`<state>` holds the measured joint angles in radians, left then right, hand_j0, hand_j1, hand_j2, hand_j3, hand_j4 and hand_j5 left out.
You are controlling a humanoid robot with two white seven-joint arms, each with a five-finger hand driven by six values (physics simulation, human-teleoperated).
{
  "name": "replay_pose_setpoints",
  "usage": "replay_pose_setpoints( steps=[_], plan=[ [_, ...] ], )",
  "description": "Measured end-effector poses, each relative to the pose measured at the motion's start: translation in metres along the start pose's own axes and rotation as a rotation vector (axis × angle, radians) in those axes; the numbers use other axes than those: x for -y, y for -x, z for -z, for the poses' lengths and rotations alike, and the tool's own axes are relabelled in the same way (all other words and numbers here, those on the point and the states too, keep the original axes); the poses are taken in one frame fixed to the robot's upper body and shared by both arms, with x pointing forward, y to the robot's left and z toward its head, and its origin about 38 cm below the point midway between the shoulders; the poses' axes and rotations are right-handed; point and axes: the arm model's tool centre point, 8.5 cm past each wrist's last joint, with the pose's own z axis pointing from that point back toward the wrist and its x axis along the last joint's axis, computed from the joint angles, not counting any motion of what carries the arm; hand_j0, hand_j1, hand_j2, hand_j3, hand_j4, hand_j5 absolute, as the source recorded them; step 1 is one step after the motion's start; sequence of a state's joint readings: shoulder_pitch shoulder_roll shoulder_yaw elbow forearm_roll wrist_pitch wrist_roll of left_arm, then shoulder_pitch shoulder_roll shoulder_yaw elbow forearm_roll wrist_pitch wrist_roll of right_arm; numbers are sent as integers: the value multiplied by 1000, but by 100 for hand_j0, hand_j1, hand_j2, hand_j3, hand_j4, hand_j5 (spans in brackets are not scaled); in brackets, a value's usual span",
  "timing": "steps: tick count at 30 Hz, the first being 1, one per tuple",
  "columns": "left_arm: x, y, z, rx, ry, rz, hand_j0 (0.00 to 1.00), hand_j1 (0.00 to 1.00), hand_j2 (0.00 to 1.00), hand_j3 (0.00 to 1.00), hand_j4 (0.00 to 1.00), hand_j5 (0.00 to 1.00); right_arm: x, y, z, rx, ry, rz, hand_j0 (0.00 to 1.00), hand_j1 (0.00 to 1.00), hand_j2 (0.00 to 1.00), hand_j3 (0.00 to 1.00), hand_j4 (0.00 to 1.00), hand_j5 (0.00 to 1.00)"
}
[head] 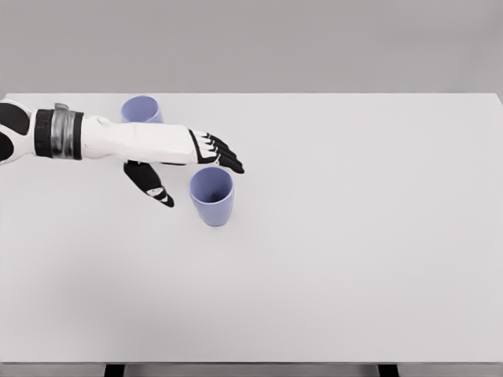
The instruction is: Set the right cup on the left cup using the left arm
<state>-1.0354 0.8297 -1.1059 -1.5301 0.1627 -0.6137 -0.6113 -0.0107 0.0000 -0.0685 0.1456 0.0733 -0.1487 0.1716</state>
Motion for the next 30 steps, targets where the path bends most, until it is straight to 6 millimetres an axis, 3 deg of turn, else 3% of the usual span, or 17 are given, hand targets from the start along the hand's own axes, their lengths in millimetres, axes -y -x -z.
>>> replay_pose_setpoints(
  steps=[8, 14, 26, 30],
  plan=[
    [12, 14, 23, -6, 36, -21, 100, 100, 100, 100, 100, 100, 0, 0, 0, 0, 0, 0, 100, 100, 100, 100, 100, 100],
    [17, 28, 22, -43, 37, -46, 100, 100, 100, 100, 100, 100, 0, 0, 0, 0, 0, 0, 100, 100, 100, 100, 100, 100],
    [30, 32, 36, -41, 61, -53, 100, 100, 100, 100, 100, 100, 0, 0, 0, 0, 0, -1, 100, 100, 100, 100, 100, 100],
    [32, 37, 34, -62, 72, -48, 77, 77, 77, 77, 77, 77, 0, 0, 0, 0, 0, -1, 100, 100, 100, 100, 100, 100]
  ],
)
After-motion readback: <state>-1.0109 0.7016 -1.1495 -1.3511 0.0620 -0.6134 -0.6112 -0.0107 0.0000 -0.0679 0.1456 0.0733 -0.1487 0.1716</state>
